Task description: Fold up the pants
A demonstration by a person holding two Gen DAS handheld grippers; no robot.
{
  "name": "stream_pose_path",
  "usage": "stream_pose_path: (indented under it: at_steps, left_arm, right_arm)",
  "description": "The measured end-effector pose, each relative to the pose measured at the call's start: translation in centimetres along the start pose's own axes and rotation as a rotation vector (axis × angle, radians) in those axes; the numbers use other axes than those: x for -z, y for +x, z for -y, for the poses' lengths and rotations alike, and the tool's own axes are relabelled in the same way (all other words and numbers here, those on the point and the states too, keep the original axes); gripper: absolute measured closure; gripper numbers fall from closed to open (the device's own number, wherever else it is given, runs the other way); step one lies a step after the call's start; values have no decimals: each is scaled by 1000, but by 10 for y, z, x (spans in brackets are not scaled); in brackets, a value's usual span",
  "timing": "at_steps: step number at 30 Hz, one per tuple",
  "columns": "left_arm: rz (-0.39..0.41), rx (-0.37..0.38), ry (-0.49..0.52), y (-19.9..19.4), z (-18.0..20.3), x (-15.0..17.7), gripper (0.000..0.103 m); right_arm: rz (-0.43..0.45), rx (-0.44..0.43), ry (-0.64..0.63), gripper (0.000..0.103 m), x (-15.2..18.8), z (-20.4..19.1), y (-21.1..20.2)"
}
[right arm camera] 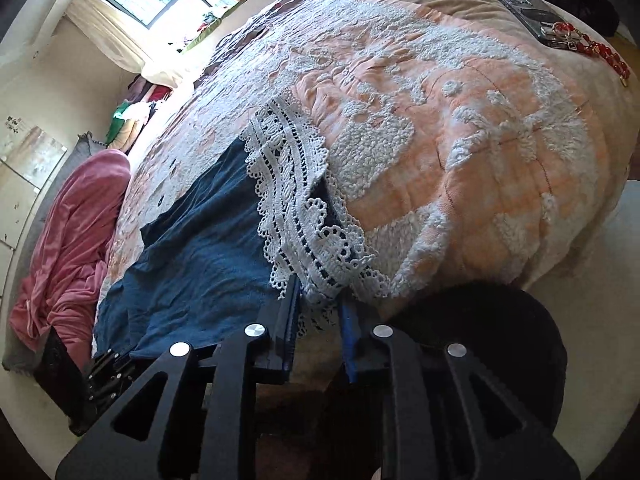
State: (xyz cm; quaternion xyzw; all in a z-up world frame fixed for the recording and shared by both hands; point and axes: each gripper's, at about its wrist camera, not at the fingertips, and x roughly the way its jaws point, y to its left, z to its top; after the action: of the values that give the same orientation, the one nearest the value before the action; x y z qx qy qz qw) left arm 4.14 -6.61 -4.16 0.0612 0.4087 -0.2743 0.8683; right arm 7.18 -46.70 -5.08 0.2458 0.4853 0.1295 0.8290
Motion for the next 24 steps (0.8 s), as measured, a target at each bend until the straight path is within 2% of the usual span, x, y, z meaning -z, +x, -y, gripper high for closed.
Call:
stream_pose_path:
  at_steps: [2,4,6,9,15,17,20,22,23,24]
  left_arm:
    - [3,-4,6,-1,1,2,96]
    - [7,-3,9,-2,3,2,96]
    - [8,-8,18,-1,6,3,96]
    - [5,-18,29,1,10,4,92]
    - [5,-43,28,-1,14,6,84]
    - [8,-55,18,-4,13,8,76]
    - [18,-62,6,-8,12,10,76]
    - [23,-63,5,-10,12,9,76]
    - [23,-64,8,-10,12,9,76]
    - [23,-67,11,-10,13,10,76]
  right_arm:
    - [46,21,-11,61,-1,-2,-16]
    - [114,81,-74,60,0,-13,-31]
    - [154,75,-183,58,5,-35,-35]
    - [118,46,-411,57,22,-81,-14]
    - [-40,-20,-789,57,68,-156,46]
    - [-50,-1,-884,55,83,-165,53]
    - [-52,41,-955,54,99,-166,65]
    - [-39,63,-995,59,103,-166,70]
    - [-38,66,-1011,81,103,-166,74]
    - [-39,76,-1016,95,102,-166,77]
